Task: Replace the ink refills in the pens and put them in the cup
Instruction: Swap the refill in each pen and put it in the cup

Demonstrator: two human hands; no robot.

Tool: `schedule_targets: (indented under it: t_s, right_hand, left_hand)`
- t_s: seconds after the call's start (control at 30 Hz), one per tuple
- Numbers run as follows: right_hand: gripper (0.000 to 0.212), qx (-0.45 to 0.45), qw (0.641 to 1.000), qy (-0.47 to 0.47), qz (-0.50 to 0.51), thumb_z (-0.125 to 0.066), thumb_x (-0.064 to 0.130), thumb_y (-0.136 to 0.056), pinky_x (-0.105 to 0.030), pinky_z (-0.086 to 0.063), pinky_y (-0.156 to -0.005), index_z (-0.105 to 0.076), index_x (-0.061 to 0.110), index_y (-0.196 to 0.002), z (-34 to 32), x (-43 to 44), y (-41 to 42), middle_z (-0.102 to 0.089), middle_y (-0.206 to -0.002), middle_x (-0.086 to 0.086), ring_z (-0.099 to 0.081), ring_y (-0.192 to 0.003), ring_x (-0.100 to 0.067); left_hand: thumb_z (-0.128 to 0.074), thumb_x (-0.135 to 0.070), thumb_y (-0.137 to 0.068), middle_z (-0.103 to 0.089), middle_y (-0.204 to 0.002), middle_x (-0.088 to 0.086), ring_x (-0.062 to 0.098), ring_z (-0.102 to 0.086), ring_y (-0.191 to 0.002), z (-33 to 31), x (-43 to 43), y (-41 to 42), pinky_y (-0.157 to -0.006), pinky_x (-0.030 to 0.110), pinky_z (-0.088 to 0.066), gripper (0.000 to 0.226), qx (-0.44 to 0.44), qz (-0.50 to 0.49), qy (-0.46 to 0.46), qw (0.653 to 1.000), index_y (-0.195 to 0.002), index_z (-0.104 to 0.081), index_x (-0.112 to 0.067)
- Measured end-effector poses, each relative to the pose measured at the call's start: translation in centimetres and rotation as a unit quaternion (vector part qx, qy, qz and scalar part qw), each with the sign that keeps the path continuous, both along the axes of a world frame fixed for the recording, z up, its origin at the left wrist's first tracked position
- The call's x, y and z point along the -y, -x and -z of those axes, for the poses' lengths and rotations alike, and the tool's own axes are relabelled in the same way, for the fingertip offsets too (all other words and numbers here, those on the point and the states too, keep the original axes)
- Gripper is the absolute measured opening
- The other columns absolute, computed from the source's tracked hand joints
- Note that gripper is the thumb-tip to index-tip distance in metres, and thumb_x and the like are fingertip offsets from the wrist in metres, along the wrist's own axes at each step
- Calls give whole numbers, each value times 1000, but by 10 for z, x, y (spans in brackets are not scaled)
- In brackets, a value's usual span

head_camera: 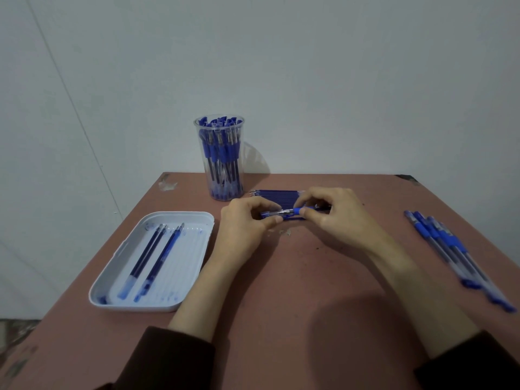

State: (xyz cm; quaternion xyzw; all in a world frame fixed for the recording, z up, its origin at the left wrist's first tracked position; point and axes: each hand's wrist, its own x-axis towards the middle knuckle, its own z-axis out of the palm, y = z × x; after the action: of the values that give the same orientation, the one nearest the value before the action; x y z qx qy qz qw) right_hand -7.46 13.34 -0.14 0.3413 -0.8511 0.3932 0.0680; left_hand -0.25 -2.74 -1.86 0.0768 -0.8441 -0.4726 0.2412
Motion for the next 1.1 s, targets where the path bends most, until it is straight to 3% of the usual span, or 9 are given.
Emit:
schedule_targets:
  t_s: [0.47, 0.6, 0.87, 1.0, 1.1]
  right_hand:
    - [20, 53, 998, 35, -23, -69, 10, -82, -14, -45, -61, -71, 29, -76, -3, 5, -7, -69, -76, 7, -60, -69, -5]
    - [16, 71, 996, 37, -26, -69, 11, -82, -19, -47, -67, -73, 26, -79, -3, 5, -6, -70, -75, 7, -63, -72, -6]
    - [19, 96, 993, 54, -34, -69, 8, -82, -15, -43, -63, -74, 26, -77, 1, 10, -5, -69, -73, 6, -60, -67, -3]
    - [13, 109, 990, 72, -49, -67, 8, -84, -18, -47, -67, -75, 18, -86, 2, 12, -8, -71, -79, 4, -64, -75, -9]
    - [20, 81, 992, 76, -60, -63, 12, -89, -10, -41, -67, -71, 31, -89, 1, 17, -10, -70, -86, 7, -60, -77, -4]
  left_hand:
    - [-78, -12, -76, -66, -72, -13, -2, -59, -64, -3, -1, -2, -61, 8, -43, 15, -1, 28, -4, 1000, -90, -76, -17]
    - [-77, -9, -76, -67, -71, -11, -7, -58, -60, -2, -1, -1, -58, 5, -42, 15, -7, 29, -9, 1000, -90, -77, -15]
    - [-78, -10, -75, -71, -76, -3, 2, -61, -66, -1, 2, 1, -62, 6, -44, 16, -9, 18, 4, 1000, -91, -77, -13]
    - [-78, -11, -75, -70, -75, -8, -2, -62, -66, -2, 5, -1, -64, 8, -45, 17, -9, 15, 4, 1000, -91, -77, -15]
    - [-78, -9, -75, -70, -77, -9, -1, -64, -71, -11, 6, -5, -73, 18, -53, 20, -38, 18, -42, 998, -91, -74, -20]
